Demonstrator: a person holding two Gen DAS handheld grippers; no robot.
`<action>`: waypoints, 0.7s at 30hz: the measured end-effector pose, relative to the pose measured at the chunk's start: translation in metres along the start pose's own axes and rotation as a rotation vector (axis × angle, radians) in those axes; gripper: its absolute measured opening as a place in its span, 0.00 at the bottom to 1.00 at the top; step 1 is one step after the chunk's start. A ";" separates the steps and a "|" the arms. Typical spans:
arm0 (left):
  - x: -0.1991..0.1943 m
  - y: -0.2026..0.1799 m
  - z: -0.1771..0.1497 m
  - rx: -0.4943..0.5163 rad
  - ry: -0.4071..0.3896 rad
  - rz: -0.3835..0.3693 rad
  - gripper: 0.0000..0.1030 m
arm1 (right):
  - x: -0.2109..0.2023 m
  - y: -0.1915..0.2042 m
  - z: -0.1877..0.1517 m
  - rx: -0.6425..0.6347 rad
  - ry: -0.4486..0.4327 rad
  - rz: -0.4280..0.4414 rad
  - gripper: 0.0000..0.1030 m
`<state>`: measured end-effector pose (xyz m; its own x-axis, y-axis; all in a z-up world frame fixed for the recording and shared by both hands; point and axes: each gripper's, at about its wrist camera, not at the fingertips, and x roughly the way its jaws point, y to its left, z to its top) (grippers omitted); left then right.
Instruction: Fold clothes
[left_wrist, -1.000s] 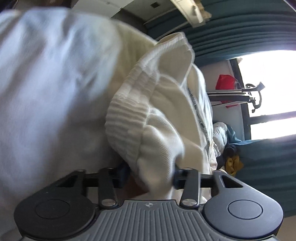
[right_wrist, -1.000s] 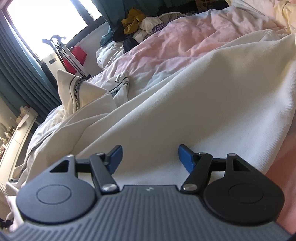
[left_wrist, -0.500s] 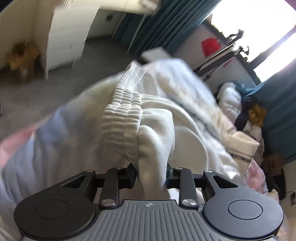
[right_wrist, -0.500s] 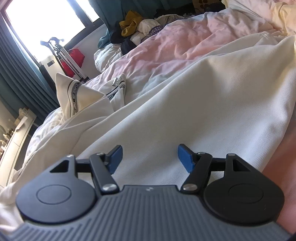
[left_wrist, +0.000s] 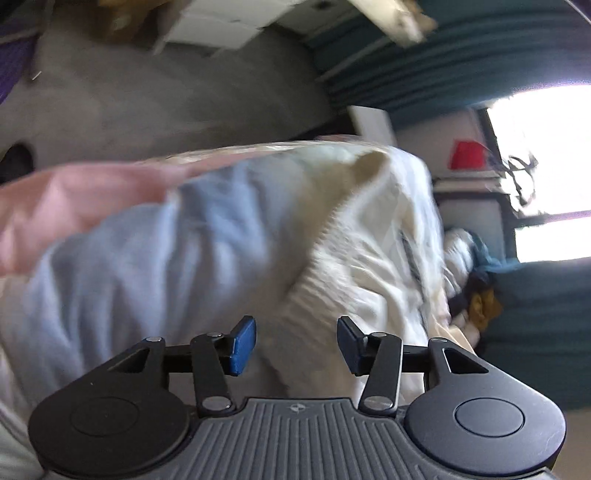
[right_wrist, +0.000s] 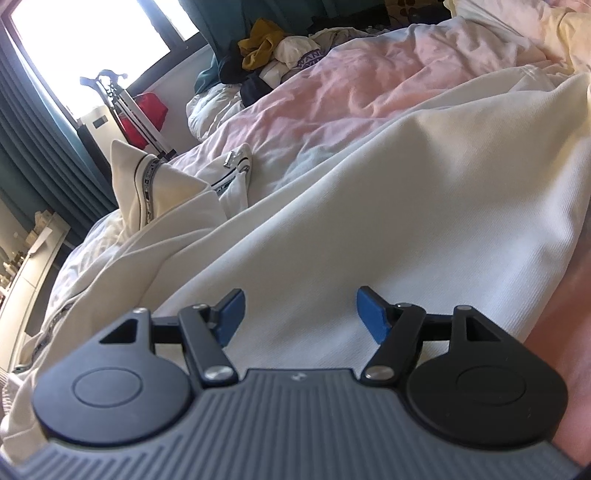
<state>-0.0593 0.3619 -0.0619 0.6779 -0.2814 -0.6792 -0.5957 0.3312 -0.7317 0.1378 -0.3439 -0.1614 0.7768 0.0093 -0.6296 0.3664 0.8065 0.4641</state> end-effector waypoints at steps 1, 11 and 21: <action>0.005 0.007 0.001 -0.031 0.024 -0.001 0.49 | 0.000 0.000 0.000 -0.002 0.001 -0.002 0.68; 0.048 -0.013 -0.002 -0.092 0.056 -0.068 0.47 | 0.005 0.009 -0.002 -0.043 0.004 -0.025 0.69; 0.026 -0.012 -0.021 -0.094 0.057 0.042 0.54 | 0.004 0.007 -0.001 -0.028 0.008 -0.011 0.69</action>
<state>-0.0437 0.3315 -0.0720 0.6275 -0.3203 -0.7097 -0.6628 0.2586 -0.7028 0.1430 -0.3371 -0.1614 0.7689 0.0049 -0.6394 0.3606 0.8225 0.4399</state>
